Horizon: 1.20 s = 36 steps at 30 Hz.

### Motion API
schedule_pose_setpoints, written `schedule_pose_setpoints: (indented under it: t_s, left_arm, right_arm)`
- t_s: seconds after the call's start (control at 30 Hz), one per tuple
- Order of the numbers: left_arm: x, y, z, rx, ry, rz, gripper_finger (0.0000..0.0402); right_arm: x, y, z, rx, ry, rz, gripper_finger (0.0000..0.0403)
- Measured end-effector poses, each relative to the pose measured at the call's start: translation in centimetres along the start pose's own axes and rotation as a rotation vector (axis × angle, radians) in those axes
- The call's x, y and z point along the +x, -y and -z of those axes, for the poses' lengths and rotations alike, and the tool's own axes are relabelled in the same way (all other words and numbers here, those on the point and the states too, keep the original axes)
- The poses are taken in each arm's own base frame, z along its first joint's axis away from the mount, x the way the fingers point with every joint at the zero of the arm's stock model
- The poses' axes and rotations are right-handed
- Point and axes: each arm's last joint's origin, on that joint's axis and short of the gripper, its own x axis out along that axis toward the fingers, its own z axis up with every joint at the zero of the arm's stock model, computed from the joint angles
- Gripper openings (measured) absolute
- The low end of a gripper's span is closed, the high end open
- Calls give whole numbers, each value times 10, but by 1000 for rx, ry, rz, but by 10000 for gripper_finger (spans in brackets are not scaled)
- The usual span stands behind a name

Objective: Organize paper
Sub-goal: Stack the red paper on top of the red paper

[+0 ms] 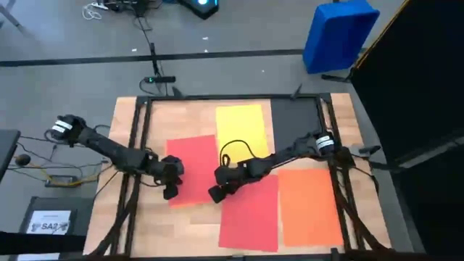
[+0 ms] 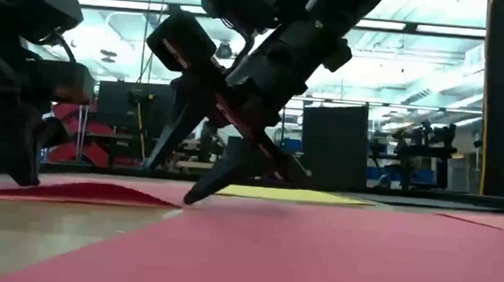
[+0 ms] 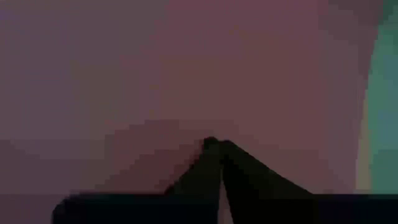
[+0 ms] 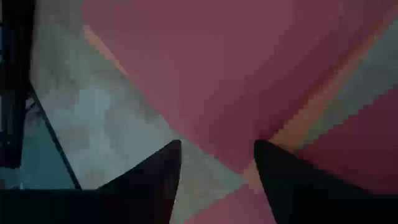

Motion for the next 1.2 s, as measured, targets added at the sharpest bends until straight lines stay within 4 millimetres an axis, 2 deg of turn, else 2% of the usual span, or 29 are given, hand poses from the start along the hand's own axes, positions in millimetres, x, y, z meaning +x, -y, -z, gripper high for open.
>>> schedule_pose_setpoints:
  t_s: [0.93, 1.2]
  left_arm:
    - [1, 1, -2, -1, 23, 22, 0]
    - [1, 2, -2, -1, 29, 26, 0]
  right_arm:
    - [0, 4, 0, 5, 21, 51, 185]
    - [0, 1, -3, 1, 42, 11, 185]
